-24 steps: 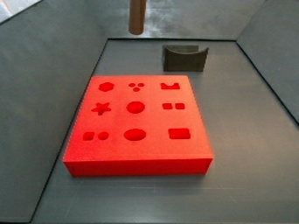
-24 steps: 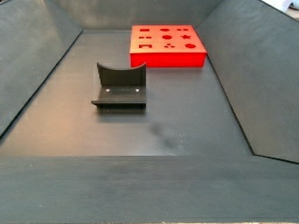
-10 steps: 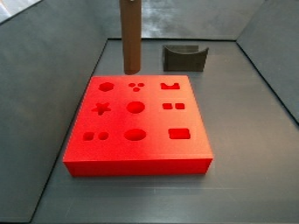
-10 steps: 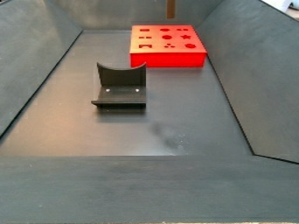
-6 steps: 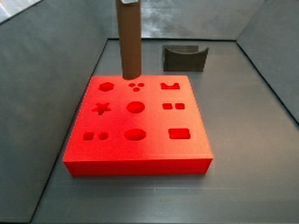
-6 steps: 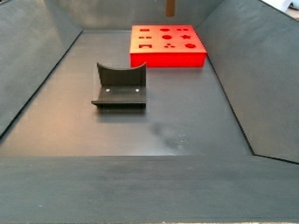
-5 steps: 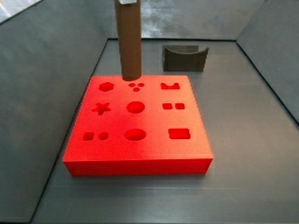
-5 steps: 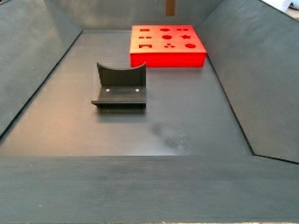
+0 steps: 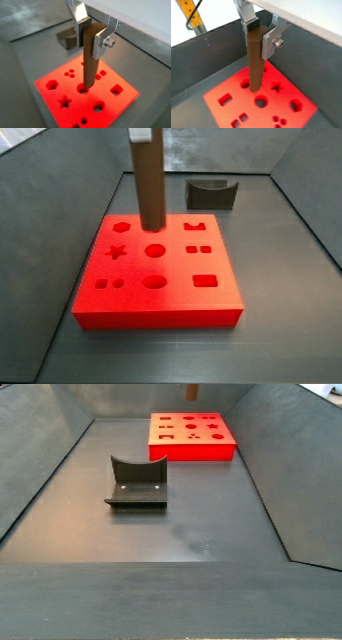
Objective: Pick up the oval object. Move up. Place the oval object on the fixture. Regrasp the oval object. Move to above the board. Insert the oval object.
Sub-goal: Insert the oval object.
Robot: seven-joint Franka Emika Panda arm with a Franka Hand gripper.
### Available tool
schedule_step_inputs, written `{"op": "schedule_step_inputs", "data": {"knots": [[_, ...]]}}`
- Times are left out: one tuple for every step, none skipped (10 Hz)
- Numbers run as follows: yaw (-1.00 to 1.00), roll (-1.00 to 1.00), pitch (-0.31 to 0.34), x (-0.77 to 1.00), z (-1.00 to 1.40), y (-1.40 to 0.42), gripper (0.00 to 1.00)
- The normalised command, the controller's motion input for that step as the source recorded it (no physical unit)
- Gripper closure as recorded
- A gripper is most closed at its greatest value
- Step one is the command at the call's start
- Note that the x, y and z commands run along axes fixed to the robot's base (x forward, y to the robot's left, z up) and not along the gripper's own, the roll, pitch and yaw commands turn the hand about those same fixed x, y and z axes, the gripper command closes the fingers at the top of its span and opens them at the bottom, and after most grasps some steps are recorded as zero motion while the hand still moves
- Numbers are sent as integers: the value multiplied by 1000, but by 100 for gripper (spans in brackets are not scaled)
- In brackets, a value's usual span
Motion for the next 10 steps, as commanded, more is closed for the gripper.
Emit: {"op": "schedule_step_inputs", "data": {"knots": [[-500, 0, -249, 349, -763, -314, 100], [-486, 0, -236, 371, -794, -317, 100], [-100, 110, -139, 226, -480, -531, 100], [43, 7, 6, 0, 0, -54, 100], [0, 13, 0, 0, 0, 0, 100], [0, 41, 0, -291, -26, -246, 100], [46, 43, -3, -74, 0, -311, 100], [0, 0, 0, 0, -17, 0, 100], [0, 126, 0, 0, -351, 31, 100], [-34, 170, 0, -151, -511, 89, 100]]}}
